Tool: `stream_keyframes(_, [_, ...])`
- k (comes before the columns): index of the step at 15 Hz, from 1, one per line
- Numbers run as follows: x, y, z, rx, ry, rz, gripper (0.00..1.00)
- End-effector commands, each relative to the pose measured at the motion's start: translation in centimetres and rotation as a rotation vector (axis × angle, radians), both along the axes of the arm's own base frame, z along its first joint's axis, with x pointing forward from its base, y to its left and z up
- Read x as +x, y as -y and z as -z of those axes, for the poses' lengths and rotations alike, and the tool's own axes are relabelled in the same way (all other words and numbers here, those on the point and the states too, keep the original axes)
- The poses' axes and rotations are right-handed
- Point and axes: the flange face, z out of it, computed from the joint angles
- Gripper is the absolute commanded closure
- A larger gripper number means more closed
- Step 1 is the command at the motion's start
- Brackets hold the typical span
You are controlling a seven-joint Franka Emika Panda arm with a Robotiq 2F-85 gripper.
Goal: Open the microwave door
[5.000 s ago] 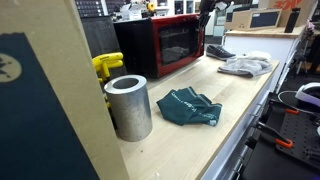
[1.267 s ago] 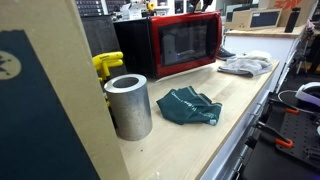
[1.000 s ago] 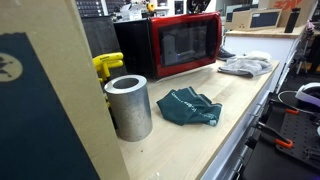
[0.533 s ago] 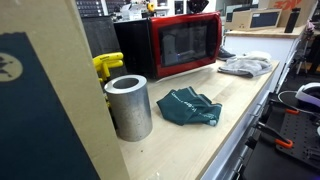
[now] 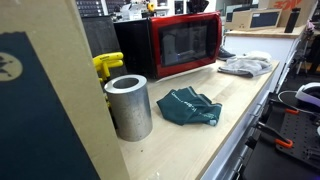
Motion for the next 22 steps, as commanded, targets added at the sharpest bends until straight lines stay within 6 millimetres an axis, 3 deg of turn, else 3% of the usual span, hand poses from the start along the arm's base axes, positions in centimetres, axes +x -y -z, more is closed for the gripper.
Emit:
stream_keyframes(1, [-2.1,-1.7,-0.4,0.017,-0.057,-0.045,1.0])
stream_keyframes(15, [-7.6,-5.3,-0.2,0.057,-0.113,-0.26,1.0])
stream_keyframes(22, [-9.0,-7.4,0.3,0.12,-0.107,-0.361,1.0])
